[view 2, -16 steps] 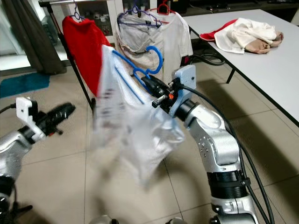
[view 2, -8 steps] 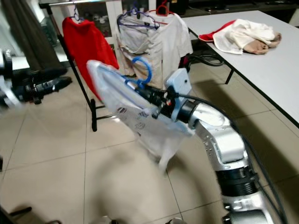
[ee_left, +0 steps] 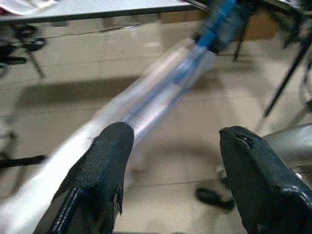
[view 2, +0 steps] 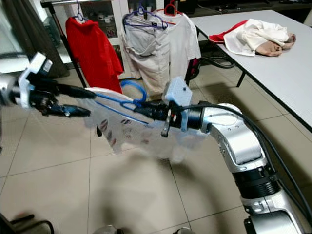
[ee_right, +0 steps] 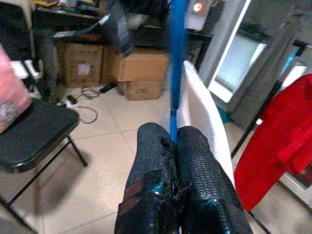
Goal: Hang hanger
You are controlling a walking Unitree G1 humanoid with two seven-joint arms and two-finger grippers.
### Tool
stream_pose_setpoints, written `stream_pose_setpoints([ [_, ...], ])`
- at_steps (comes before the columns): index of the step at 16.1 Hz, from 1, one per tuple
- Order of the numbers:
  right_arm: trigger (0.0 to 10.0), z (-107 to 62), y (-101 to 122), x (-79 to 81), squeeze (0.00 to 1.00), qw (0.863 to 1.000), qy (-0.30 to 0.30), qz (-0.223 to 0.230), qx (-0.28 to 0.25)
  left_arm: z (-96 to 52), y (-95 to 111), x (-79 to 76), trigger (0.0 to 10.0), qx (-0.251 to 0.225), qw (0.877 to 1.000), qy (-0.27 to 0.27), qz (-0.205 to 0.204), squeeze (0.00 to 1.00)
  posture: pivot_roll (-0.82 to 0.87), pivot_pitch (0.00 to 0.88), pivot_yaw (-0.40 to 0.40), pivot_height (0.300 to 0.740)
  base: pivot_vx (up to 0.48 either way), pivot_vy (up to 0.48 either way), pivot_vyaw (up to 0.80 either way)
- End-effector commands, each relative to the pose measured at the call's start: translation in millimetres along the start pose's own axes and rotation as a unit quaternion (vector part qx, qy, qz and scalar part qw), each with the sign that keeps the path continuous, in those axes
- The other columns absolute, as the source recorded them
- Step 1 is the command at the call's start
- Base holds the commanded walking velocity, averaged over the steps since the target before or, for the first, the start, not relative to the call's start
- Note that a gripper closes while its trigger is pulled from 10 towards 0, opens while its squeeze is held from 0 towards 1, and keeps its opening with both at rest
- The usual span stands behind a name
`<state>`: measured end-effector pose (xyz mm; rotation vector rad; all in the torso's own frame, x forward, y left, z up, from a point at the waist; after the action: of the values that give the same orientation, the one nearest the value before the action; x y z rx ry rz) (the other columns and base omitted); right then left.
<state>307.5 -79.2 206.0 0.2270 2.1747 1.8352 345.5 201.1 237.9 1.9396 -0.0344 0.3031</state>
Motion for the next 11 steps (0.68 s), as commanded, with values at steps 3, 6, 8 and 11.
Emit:
stream_pose_setpoints([
  [3, 10.0, -0.1, 12.4, 9.1, 0.00, 0.999, 0.038, -0.029, -0.006, -26.4, 6.1, 6.4, 10.0, 0.036, 0.999, 0.028, 0.013, 0.00, -0.01, 0.000, 0.105, 0.740, 0.000, 0.000, 0.00],
  [6, 10.0, 0.7, 13.9, 13.6, 0.00, 0.998, 0.052, -0.028, -0.009, -31.1, -8.0, 1.5, 10.0, 0.068, 0.997, 0.022, 0.014, 0.00, 0.00, 0.004, 0.097, 0.740, 0.000, 0.000, 0.00],
  [8, 10.0, 2.0, 14.9, 15.8, 0.00, 0.998, 0.058, -0.028, -0.011, -24.8, -17.8, -6.3, 10.0, 0.075, 0.997, -0.001, 0.008, 0.00, 0.00, 0.008, 0.096, 0.740, 0.000, 0.000, 0.00],
  [11, 10.0, 2.7, 16.1, 17.9, 0.00, 0.998, 0.064, -0.027, -0.014, -16.2, -25.2, -11.5, 10.0, 0.084, 0.996, -0.021, 0.024, 0.00, -0.01, 0.010, 0.096, 0.740, 0.000, 0.000, 0.00],
])
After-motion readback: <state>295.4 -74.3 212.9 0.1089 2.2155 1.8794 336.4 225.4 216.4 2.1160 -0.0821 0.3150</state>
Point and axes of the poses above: a point about 5 cm out from each wrist's last joint towards the gripper, its own z axis pointing out of the wrist towards the gripper, its own y axis along the axis of the wrist's last joint, x = y × z, the point moved 4 cm from there along z, pointing out of the wrist towards the gripper, and after that the axes turned 8 degrees about z, right-handed, at the moved point
